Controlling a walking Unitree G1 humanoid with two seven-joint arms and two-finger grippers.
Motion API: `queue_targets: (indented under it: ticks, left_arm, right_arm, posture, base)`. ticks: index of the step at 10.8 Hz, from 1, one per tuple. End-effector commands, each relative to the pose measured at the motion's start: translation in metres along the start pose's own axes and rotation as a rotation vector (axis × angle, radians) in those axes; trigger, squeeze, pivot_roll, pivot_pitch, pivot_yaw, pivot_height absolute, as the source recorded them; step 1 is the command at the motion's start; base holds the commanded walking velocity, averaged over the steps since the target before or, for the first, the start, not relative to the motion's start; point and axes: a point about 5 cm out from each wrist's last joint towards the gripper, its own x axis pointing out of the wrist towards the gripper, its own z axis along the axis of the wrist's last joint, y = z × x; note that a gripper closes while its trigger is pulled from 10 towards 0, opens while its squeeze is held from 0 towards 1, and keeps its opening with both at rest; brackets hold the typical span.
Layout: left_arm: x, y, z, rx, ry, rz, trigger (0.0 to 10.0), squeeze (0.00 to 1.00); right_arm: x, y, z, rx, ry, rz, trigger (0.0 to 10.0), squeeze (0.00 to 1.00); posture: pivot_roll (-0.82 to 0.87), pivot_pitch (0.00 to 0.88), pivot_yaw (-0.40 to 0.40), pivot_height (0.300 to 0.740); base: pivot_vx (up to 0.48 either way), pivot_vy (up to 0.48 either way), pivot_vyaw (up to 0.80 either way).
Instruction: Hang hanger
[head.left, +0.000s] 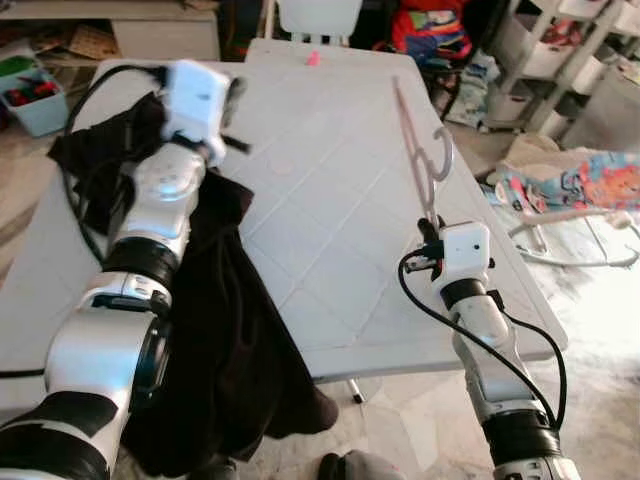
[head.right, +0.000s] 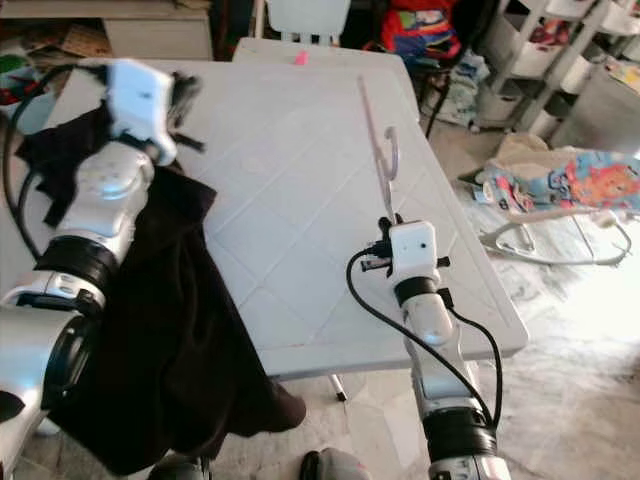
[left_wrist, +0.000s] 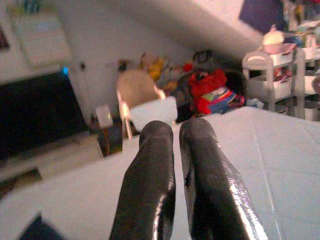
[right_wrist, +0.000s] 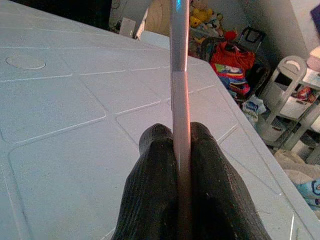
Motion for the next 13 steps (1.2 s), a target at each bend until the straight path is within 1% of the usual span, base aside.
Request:
queue_targets:
  ticks: [1, 2, 3, 4, 5, 6, 7, 8, 9, 10, 11, 12, 13]
  left_arm:
    - [0.007, 0.001, 0.023, 0.048, -0.092, 0.001, 0.0, 0.0]
    - [0.001, 0.007, 0.026, 0.056, -0.118, 0.052, 0.0, 0.0]
    - [-0.019, 0.009, 0.017, 0.042, -0.102, 0.103, 1.4, 0.0]
    - [-0.039, 0.007, 0.005, 0.043, -0.072, 0.105, 10.0, 0.0]
    - [-0.075, 0.008, -0.011, 0.023, -0.02, 0.16, 10.0, 1.0]
    - [-0.09, 0.007, -0.017, 0.049, 0.001, 0.153, 10.0, 1.0]
    - [-0.12, 0.01, -0.022, 0.052, 0.049, 0.186, 10.0, 1.0]
    - [-0.141, 0.016, -0.026, 0.082, 0.105, 0.215, 10.0, 1.0]
    - [-0.164, 0.018, -0.028, 0.095, 0.188, 0.245, 10.0, 1.0]
    - [-0.171, 0.015, -0.028, 0.078, 0.218, 0.242, 10.0, 1.0]
    - [-0.193, 0.003, -0.04, -0.033, 0.319, 0.249, 10.0, 1.0]
    - [-0.203, -0.005, -0.046, -0.054, 0.371, 0.25, 10.0, 1.0]
    - [-0.208, -0.014, -0.047, -0.102, 0.415, 0.229, 10.0, 1.0]
  right_arm:
    - [-0.01, 0.004, -0.021, 0.025, 0.1, 0.011, 10.0, 0.0]
    - [-0.011, 0.003, -0.022, 0.023, 0.104, 0.008, 10.0, 0.0]
    - [-0.011, 0.004, -0.024, 0.023, 0.108, 0.009, 10.0, 0.0]
    - [-0.01, 0.006, -0.024, 0.026, 0.108, 0.013, 10.0, 0.0]
    - [-0.009, 0.008, -0.024, 0.029, 0.109, 0.018, 10.0, 0.0]
    - [-0.01, 0.009, -0.024, 0.031, 0.109, 0.022, 10.0, 0.0]
    - [-0.011, 0.01, -0.026, 0.033, 0.112, 0.025, 10.0, 0.0]
    - [-0.012, 0.011, -0.027, 0.033, 0.116, 0.027, 10.0, 0.0]
    - [-0.01, 0.011, -0.027, 0.033, 0.119, 0.031, 10.0, 0.0]
    - [-0.009, 0.012, -0.027, 0.034, 0.12, 0.032, 10.0, 0.0]
    - [-0.008, 0.017, -0.026, 0.01, 0.106, 0.059, 10.0, 0.0]
    - [-0.007, 0.02, -0.025, 0.011, 0.101, 0.066, 10.0, 0.0]
    - [-0.006, 0.022, -0.024, 0.009, 0.096, 0.07, 10.0, 0.0]
  posture:
    - [-0.02, 0.066, -0.077, 0.74]
    - [-0.01, 0.068, -0.077, 0.74]
    - [0.0, 0.07, -0.076, 0.74]
    - [0.02, 0.075, -0.076, 0.74]
    - [0.03, 0.081, -0.076, 0.74]
    - [0.03, 0.081, -0.076, 0.74]
    - [0.04, 0.084, -0.074, 0.74]
    - [0.05, 0.084, -0.071, 0.74]
    - [0.07, 0.087, -0.07, 0.74]
    - [0.07, 0.088, -0.07, 0.74]
    - [0.08, 0.088, -0.07, 0.74]
    - [0.09, 0.087, -0.067, 0.74]
    - [0.09, 0.087, -0.067, 0.74]
  base:
    - [0.0, 0.0, 0.0]
    - [0.0, 0.0, 0.0]
    - [0.0, 0.0, 0.0]
    - [0.0, 0.0, 0.0]
    - [0.0, 0.0, 0.0]
    - [0.0, 0.0, 0.0]
    - [0.0, 0.0, 0.0]
    - [0.0, 0.0, 0.0]
    - [0.0, 0.0, 0.0]
    - [0.0, 0.0, 0.0]
    - [0.0, 0.0, 0.0]
    - [0.0, 0.0, 0.0]
    - [0.0, 0.0, 0.0]
